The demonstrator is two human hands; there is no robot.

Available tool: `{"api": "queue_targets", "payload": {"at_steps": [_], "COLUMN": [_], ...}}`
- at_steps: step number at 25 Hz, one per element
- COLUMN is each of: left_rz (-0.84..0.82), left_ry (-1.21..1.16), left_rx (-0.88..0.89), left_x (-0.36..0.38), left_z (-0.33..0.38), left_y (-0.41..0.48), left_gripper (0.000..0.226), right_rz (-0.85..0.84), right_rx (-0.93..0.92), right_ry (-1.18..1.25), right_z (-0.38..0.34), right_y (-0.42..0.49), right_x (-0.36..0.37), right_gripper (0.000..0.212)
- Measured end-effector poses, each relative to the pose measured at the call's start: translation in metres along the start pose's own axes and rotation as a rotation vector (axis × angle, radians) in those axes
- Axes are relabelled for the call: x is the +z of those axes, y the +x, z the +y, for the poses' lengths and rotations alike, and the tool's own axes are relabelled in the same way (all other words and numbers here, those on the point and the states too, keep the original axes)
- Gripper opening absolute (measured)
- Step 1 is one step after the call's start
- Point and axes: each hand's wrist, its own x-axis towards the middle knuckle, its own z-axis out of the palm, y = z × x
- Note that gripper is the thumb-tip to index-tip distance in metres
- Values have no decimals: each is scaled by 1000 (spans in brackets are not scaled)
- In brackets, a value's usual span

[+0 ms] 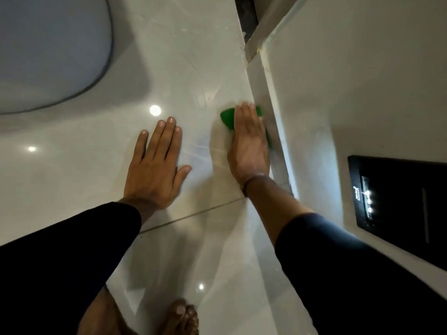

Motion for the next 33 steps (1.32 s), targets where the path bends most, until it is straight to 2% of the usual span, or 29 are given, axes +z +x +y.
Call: {"api": "queue_targets", "payload": {"at_steps": [2,4,8,14,16,20,24,26,30,33], "left_rz": [-9,0,5,-3,-3,19,11,0,11,10], "left_ry": [-8,-8,-29,-36,-42,-36,-49,-46,-51,-73], "left_rx": [3,-1,-9,0,-7,-5,-15,-22,-14,-24], "left_x": [0,0,2,5,4,3,2,1,3,4], "left_z": [0,-2,-1,-1,-1,-3,0,-1,-3,-2], "left_y": [1,2,0,-1,-1,0,-1,0,1,0], "left_gripper": [82,81,80,81,81,80,80,81,81,82], "right_rz": [42,59,3,40,56,36,-72,-68,-26,13], "right_rx": [21,44,68,-3,8,9,48,59,12,-22], "right_ry": [1,29,-9,-27,-29,10,-18,-16,-2,6], "right_z": [-4,1,14,-23,-28,1,29,23,-3,-11], "right_y": [8,-21,-73,55,63,-17,-101,-87,1,26], "right_x": [3,3,-4,-3,-1,-2,-11,-6,-3,-1], "right_gripper": [71,68,71,67,68,65,84,82,66,67]}}
